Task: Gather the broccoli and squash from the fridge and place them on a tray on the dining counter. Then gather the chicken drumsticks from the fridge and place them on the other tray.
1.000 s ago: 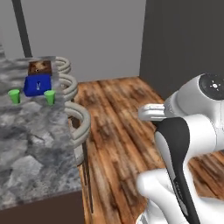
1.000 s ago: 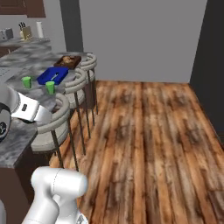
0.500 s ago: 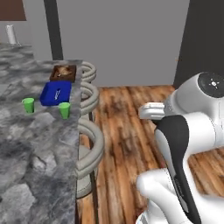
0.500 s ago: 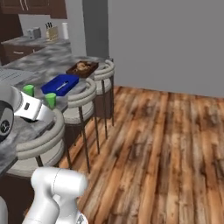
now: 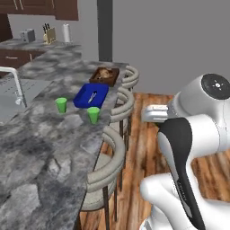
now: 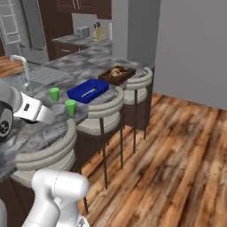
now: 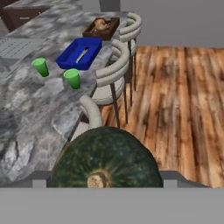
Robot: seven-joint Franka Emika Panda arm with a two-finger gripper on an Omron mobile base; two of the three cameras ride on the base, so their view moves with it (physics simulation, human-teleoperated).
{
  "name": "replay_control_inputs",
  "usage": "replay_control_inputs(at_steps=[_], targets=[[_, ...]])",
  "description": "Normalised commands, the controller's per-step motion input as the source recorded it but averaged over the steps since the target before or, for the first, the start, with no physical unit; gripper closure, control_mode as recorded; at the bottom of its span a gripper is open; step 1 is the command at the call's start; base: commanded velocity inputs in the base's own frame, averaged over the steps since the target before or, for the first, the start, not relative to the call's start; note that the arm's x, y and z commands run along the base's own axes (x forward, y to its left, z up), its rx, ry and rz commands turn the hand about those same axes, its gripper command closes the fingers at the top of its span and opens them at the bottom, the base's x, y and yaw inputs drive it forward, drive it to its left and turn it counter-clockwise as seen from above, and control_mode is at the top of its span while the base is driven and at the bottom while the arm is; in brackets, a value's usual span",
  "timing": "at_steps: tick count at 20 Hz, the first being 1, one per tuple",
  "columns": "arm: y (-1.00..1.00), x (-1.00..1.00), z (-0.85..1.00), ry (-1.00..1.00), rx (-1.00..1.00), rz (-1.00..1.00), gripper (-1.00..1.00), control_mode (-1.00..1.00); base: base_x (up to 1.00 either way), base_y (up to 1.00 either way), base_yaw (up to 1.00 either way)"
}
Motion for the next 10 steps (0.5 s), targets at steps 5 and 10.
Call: replay_control_inputs(at_steps=[5, 10], targets=[[0.0, 0.0, 0.0, 0.0, 0.0, 0.0, 1.0, 1.0, 0.62, -0.43, 0.42], [0.0, 0.0, 0.0, 0.0, 0.0, 0.0, 1.0, 1.0, 0.61, -0.49, 0.4]])
